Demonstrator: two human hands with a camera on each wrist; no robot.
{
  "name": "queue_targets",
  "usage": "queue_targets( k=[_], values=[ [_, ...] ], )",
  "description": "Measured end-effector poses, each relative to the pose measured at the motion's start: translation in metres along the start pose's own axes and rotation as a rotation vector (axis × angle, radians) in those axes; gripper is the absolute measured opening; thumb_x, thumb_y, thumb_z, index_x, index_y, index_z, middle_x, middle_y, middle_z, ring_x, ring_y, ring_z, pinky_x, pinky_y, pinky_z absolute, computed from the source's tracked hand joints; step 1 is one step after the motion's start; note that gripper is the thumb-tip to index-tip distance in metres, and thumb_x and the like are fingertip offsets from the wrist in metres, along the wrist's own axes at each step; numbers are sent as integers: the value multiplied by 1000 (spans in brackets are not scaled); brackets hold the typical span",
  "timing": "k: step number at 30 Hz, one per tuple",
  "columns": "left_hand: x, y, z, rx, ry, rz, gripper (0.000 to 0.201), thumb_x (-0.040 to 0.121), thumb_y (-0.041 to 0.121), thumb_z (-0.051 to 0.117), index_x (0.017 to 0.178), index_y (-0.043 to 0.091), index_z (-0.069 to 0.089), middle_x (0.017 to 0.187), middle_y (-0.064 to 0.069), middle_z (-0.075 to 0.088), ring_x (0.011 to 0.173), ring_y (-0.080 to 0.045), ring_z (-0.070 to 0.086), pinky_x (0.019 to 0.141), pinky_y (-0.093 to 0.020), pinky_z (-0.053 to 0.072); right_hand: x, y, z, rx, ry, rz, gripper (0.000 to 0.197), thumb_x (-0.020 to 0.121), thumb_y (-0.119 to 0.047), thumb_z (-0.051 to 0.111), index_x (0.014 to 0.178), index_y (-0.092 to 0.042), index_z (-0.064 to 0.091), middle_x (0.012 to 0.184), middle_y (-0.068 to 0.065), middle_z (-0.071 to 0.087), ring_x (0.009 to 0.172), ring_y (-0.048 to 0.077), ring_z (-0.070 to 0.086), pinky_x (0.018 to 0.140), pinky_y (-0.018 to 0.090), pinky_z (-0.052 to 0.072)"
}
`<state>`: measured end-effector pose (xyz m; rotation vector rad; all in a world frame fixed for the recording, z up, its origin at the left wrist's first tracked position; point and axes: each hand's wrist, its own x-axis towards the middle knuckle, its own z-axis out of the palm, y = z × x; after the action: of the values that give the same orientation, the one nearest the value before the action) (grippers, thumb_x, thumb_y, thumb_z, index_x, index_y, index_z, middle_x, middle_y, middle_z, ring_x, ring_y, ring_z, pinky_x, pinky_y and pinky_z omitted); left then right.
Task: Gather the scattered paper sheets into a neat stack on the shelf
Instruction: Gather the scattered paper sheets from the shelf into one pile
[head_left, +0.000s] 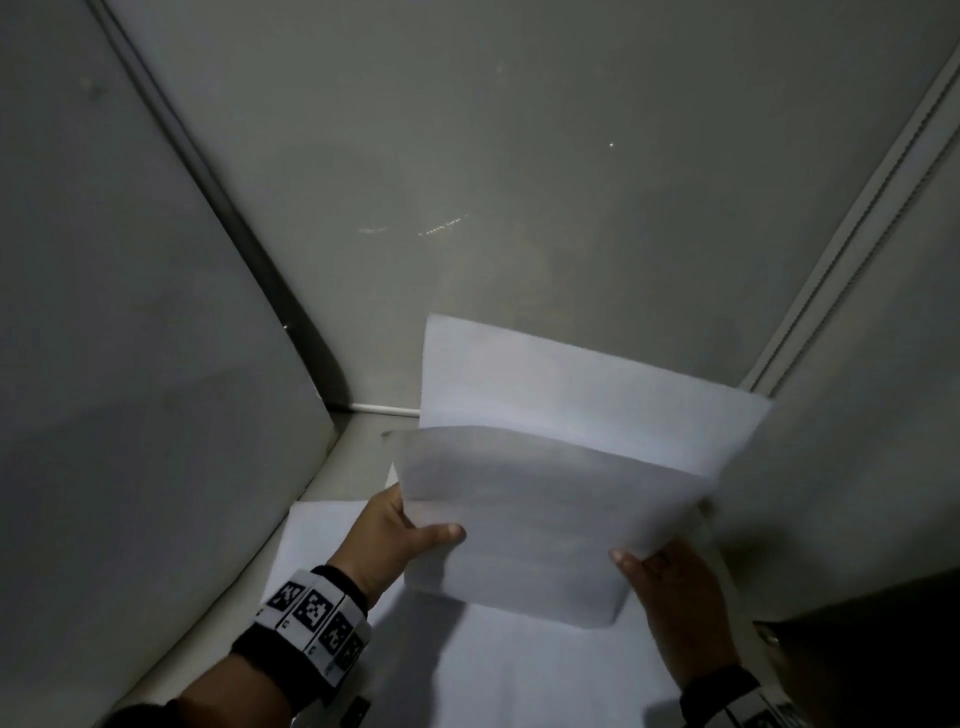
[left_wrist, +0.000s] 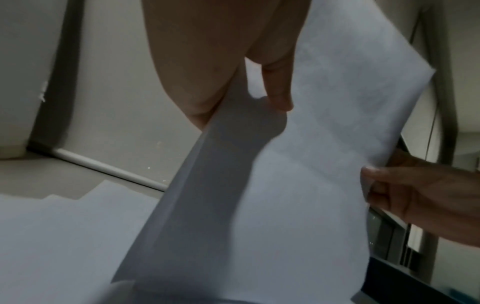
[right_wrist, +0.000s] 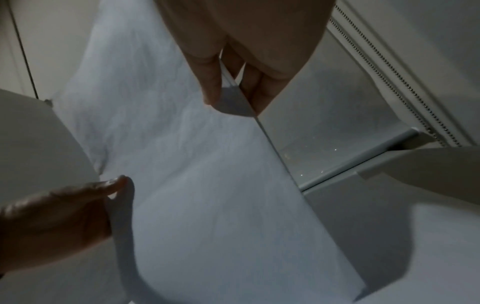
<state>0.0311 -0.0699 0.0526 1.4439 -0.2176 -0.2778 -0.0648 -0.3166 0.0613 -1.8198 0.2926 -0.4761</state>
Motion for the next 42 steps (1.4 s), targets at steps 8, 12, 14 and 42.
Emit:
queue_targets(
  k=[8,12,14,42],
  values=[
    [5,15,10,92,116,70,37,82,-1,66,64,28,78,69,9,77,69,-5,72,64,-15,58,9,-28,6,-185,181,-144,55,69,-4,76,54,-31,30,46,-9,36,49,-15,48,47,-1,34],
    [3,20,11,20,88,94,35,83,-3,64,70,25,80,76,6,79,76,-11,73,68,-18,59,13,-34,5,-181,220,-132,56,70,-2,75,47,-20,27,47,-4,30,45,-13,45,44,0,32],
    [3,23,7,36,65,102,33,81,-3,67,71,25,80,77,6,79,77,-10,73,70,-19,59,15,-33,1,-168,226,-128,59,70,-1,75,43,-18,25,45,-4,28,42,-12,43,44,1,32],
    [-46,-64,-48,1203,384,-742,72,63,56,62,125,26,42,128,-7,44,121,-29,41,99,-43,41,33,61,-49,-31,139,279,27,80,1,63,106,7,60,102,15,61,93,25,55,84,33,41]
  ],
)
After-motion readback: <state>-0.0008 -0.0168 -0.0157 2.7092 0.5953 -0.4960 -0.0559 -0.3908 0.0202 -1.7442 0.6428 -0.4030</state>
